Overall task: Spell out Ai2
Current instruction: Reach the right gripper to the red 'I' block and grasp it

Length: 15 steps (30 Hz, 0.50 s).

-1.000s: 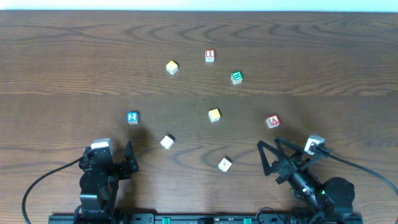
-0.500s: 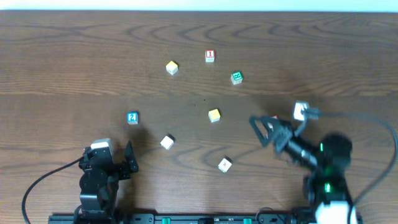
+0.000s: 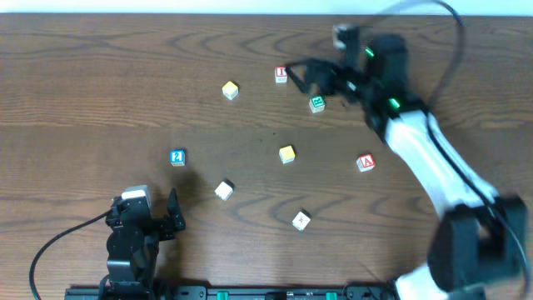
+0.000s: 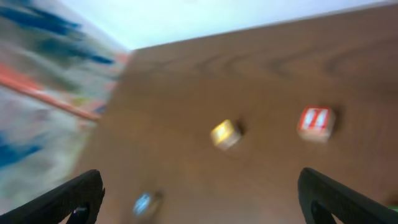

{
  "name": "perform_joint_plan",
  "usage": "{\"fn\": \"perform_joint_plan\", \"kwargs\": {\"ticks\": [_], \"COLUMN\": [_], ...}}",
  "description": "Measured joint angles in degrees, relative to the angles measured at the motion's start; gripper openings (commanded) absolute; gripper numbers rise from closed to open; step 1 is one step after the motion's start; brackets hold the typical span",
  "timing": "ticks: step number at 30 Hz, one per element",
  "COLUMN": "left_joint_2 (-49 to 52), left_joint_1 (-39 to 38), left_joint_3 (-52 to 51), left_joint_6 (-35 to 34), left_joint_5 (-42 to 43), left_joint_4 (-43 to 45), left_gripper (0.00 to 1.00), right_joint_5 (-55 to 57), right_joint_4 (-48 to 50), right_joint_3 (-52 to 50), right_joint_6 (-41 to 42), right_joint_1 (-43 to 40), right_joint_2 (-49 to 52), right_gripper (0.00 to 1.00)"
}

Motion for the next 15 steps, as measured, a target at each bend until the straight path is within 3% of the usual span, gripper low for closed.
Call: {"fn": "perform_joint_plan", "kwargs": {"ticks": [6,15], "left_joint_2": [0.0,0.0], "left_joint_1": [0.0,0.0], "left_joint_3": [0.0,0.0], "left_joint_6": [0.0,0.0], "left_joint_5": [0.0,0.0], "left_joint_4": [0.0,0.0], "left_gripper": [0.95,0.95], "right_joint_5": [16.3,26.6], "right_joint_4": [-2.0,-9.0], "right_joint_3": [18.6,37.2], "right_joint_6": [-5.0,-6.8], "right_joint_1": [5.3,7.4], "right_joint_2": [15.8,36.9], "right_gripper": [0.99,0.99]}}
